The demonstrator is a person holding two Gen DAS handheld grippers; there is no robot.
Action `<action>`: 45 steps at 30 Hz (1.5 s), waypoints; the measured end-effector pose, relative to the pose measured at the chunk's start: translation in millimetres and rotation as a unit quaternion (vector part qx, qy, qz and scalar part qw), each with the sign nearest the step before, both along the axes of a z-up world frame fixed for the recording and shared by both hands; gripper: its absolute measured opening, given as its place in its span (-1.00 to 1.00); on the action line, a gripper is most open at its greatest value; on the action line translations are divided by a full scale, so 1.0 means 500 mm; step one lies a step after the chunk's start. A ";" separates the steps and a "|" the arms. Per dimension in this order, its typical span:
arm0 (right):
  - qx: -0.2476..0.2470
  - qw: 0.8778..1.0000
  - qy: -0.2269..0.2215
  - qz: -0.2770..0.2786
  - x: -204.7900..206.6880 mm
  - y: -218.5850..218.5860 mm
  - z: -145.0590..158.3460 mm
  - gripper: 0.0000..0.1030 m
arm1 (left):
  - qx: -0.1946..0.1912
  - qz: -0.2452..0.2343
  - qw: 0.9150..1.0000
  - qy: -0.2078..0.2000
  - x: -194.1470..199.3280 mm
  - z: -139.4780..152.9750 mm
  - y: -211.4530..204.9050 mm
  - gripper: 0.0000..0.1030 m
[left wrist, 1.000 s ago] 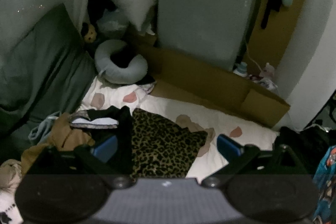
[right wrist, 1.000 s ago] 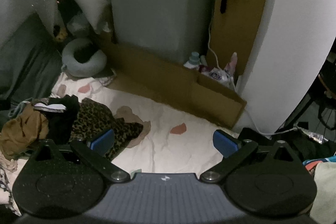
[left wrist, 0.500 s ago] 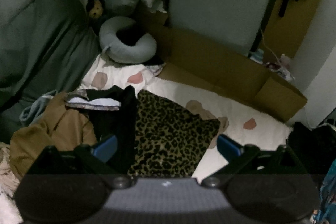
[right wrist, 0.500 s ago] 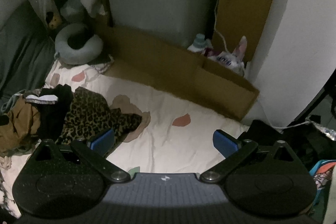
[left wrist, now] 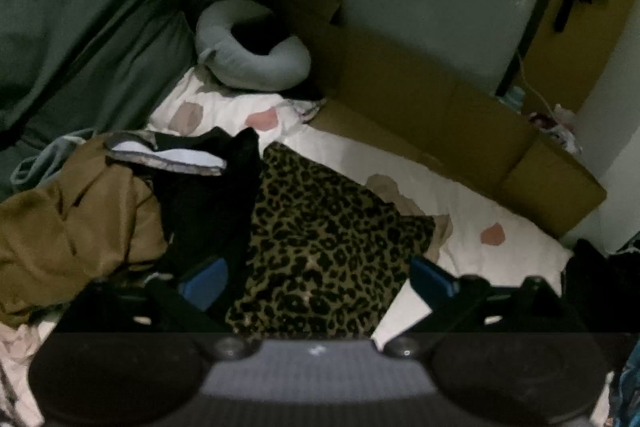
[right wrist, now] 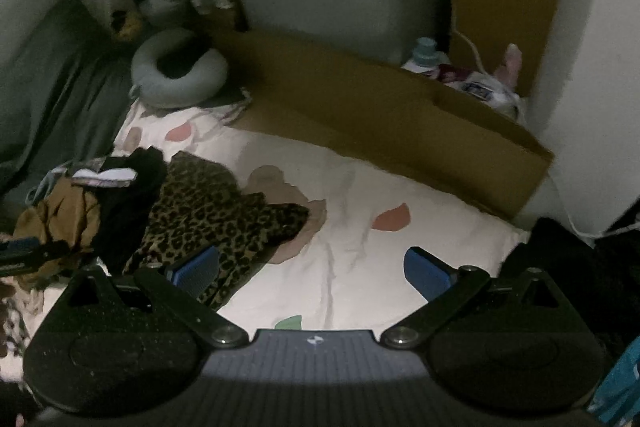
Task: Fold clothes
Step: 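Move both tools toward the leopard-print garment on the duvet, then close the left gripper on the leopard-print garment's edge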
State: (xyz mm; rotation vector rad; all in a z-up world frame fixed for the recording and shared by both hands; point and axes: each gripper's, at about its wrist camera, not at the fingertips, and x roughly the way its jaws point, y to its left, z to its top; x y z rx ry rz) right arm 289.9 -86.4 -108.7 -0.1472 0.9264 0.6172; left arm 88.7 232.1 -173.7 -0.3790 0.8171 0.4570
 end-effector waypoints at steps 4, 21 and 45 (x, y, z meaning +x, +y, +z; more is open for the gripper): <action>0.030 0.999 0.017 0.008 0.008 0.007 -0.017 0.93 | -0.011 0.007 1.000 0.004 0.026 -0.051 0.007 0.92; 0.053 0.998 0.020 0.016 0.017 -0.026 -0.155 0.93 | -0.023 0.011 0.998 0.050 -0.003 -0.310 0.047 0.92; 0.052 0.998 0.040 0.012 -0.020 -0.063 -0.310 0.93 | -0.067 0.086 0.991 0.078 -0.074 -0.499 0.079 0.71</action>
